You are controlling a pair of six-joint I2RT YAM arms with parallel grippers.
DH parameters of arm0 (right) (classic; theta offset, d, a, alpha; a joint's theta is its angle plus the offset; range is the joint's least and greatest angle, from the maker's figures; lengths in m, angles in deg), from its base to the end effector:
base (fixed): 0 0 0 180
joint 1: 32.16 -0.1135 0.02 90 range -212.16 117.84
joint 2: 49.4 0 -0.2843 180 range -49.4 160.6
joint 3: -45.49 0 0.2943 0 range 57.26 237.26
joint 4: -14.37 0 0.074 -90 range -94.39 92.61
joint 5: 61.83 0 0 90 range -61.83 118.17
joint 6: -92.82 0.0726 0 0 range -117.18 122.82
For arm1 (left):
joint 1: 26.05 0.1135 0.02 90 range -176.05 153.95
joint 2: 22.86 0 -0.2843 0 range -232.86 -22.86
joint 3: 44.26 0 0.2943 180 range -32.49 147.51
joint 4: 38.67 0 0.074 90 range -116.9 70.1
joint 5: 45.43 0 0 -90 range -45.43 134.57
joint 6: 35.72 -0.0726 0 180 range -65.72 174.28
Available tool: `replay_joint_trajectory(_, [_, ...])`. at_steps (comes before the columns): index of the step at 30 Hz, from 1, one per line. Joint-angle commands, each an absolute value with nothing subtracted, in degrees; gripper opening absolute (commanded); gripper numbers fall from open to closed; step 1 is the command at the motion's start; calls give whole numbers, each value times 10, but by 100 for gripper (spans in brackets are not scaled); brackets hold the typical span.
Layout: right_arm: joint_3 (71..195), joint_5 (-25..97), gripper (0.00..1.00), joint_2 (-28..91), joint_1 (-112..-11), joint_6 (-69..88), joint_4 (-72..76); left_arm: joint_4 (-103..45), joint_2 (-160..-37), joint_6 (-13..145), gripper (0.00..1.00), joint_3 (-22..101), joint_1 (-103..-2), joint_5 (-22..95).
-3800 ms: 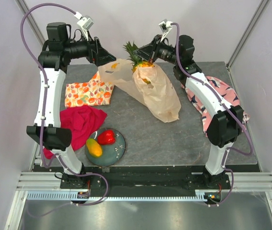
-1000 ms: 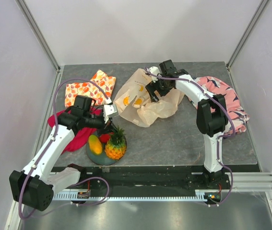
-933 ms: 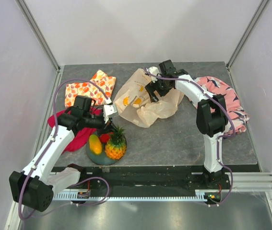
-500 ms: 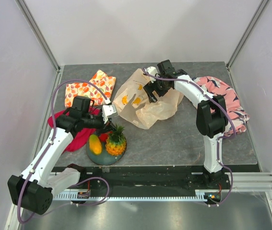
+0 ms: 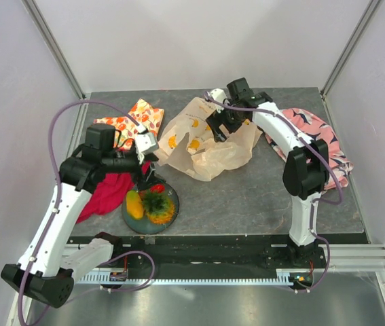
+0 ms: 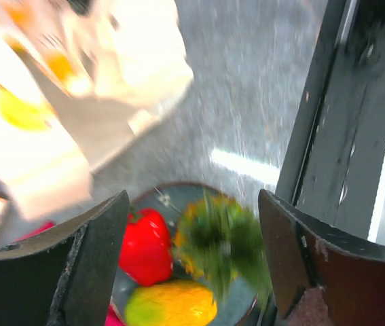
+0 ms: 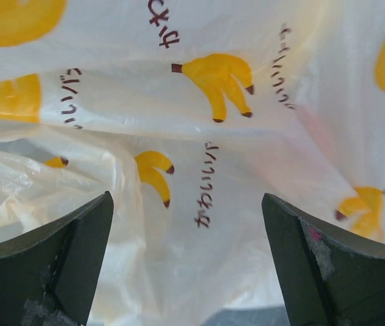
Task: Take the fake fruits out of the plastic bag
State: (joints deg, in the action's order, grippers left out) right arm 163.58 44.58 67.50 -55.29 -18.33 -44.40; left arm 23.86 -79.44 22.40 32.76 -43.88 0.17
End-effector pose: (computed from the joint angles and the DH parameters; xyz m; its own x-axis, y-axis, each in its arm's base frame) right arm 0.4700 0.2231 0.2519 -0.5378 -0.6061 -0.5861 -0.7614 0.6476 0.0290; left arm 0.2059 -0.1196 0.3692 -0.1653 0.4495 -0.8778 0.9425 0.3342 -0.0063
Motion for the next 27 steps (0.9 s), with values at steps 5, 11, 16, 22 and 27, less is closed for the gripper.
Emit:
replay_joint_trajectory(5, [1755,472,98,577,-531,-210,-542,170,-865,309,96,407,-442,101])
replay_joint_trajectory(11, [1653,545,98,483,-595,-270,-540,113,-940,291,99,394,-442,166])
replay_joint_trajectory(16, [1528,560,98,443,-637,-295,-493,90,-1004,284,99,403,-442,220])
replay_joint_trajectory(22, [1471,569,98,476,-663,-301,-450,99,-1020,284,99,395,-442,215])
replay_joint_trajectory(27, [1462,605,98,486,-685,-322,-436,113,-1024,294,98,380,-442,209])
